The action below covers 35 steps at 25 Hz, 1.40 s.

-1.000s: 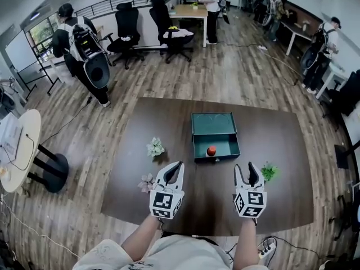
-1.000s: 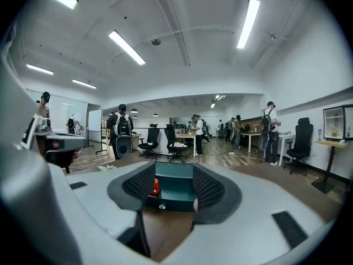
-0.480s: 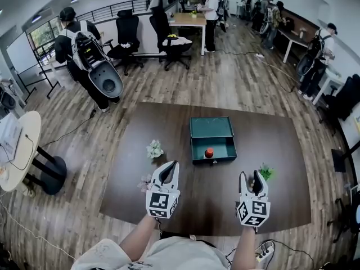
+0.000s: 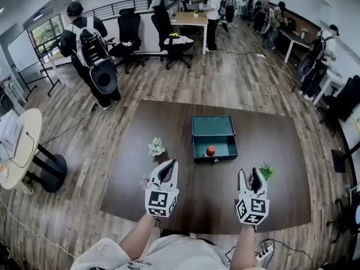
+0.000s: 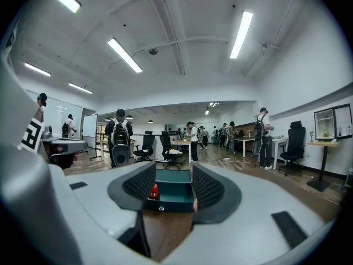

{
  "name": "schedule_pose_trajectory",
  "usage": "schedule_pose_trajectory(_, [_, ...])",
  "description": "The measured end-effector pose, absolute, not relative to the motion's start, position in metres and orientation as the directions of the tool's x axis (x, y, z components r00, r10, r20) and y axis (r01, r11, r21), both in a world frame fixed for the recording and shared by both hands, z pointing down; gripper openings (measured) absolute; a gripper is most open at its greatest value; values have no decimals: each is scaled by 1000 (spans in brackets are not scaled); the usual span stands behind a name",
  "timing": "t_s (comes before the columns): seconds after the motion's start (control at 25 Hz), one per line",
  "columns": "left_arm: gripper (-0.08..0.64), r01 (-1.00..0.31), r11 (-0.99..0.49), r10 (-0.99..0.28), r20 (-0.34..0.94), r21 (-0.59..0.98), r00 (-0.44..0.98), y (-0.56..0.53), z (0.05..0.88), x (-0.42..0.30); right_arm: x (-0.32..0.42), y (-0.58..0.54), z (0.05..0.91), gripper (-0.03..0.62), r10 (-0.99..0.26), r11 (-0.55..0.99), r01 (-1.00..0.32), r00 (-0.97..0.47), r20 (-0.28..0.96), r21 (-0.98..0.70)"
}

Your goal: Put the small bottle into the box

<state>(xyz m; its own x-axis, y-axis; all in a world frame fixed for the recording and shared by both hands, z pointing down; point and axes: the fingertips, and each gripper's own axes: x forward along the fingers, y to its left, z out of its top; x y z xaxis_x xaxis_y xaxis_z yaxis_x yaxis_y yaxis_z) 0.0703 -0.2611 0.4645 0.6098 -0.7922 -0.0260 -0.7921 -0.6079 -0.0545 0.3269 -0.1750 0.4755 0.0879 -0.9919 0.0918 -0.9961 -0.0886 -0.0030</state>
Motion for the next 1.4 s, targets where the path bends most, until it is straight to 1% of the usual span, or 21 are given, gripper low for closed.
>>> schedule_pose_trajectory(0.16, [2,-793,-607,-793,-26,-55,608,-261,462,69,326,-176,474,207,-992,-85,-996,84,95,-2])
schedule_pose_trajectory(0.32, [2,-798,-601,-798,-29,-55,603,-261,461,65,321,-179,471,178,-993,-78,-997,78,86,5])
schedule_pose_trajectory(0.48, [2,-802,-595,-802,-26,-54,597,-260,461,58,313,-181,469,127,-994,-71,-997,72,85,20])
schedule_pose_trajectory(0.76, [2,-805,-590,-805,-24,-53,592,-262,460,59,315,-180,464,2,-993,-92,-995,94,70,38])
schedule_pose_trajectory(1.4, [2,-803,-593,-804,-22,-58,594,-262,462,63,320,-178,457,2,-995,-89,-994,92,48,60])
